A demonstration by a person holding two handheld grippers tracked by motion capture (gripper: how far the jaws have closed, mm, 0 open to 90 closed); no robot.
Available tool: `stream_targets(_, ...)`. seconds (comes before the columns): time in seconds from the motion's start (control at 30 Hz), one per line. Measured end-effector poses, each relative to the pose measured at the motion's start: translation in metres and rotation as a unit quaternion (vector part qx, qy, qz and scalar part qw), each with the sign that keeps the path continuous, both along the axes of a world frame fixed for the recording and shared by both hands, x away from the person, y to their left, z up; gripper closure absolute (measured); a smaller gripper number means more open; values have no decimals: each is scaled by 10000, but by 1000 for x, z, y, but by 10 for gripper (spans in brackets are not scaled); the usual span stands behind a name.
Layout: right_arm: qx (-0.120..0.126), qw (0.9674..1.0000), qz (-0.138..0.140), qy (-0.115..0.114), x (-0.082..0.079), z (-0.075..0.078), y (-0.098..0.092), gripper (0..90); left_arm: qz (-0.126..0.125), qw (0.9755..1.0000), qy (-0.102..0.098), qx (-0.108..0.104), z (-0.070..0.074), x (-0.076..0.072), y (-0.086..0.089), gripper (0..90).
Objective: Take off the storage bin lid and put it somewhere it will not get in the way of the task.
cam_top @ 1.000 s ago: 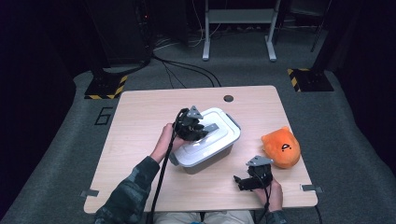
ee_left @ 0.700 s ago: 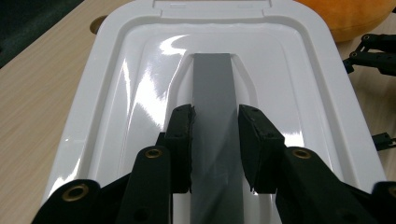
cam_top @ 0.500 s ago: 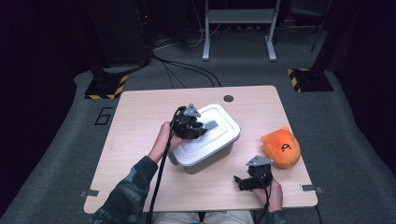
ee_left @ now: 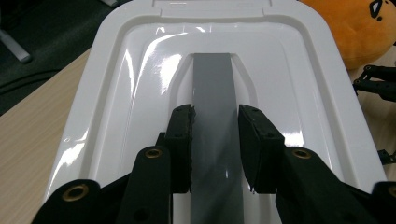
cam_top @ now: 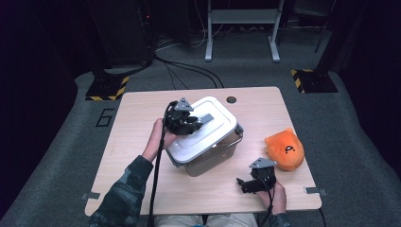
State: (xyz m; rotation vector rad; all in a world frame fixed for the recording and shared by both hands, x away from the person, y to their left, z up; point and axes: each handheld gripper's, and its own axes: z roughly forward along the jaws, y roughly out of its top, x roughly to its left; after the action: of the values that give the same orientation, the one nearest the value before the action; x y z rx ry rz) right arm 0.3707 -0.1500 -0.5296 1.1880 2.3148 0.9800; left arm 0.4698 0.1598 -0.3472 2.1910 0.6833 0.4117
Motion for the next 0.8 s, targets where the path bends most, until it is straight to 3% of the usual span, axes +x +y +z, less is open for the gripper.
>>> stream_targets(0.8,-7,10000,-1,2,0,0,0,26,524,9985,-151,-74,16,2,41,666)
